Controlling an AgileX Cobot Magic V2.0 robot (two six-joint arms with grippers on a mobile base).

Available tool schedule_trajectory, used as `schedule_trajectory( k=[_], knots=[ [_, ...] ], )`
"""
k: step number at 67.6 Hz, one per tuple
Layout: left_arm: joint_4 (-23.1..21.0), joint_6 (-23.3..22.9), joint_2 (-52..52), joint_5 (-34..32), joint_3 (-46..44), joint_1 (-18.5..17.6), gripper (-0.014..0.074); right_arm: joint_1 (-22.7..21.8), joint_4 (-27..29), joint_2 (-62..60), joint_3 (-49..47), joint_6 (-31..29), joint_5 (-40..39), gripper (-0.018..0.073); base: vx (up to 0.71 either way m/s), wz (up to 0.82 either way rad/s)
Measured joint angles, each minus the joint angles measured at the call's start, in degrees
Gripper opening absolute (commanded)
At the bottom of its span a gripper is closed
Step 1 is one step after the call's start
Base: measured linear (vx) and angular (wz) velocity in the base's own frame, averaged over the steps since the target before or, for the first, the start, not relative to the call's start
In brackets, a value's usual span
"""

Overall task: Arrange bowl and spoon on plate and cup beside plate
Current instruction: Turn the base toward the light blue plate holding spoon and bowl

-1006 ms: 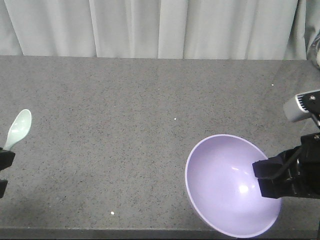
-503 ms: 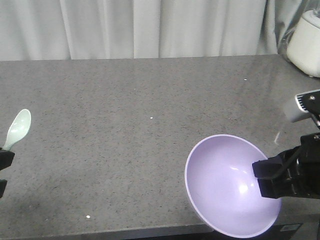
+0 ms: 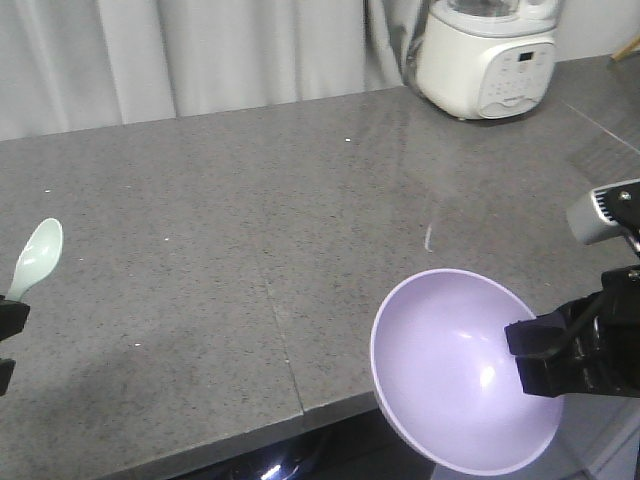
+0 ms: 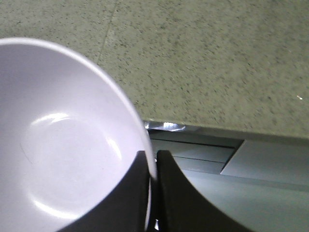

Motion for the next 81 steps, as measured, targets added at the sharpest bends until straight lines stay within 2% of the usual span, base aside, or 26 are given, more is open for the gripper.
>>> schedule_trajectory(
  k=[81],
  knots=[
    [0.0, 0.0, 0.0, 0.0, 0.0, 0.0, 0.0101, 0.0, 0.0, 0.0, 0.0, 0.0, 1.0, -0.0001, -0.09, -0.47]
  ],
)
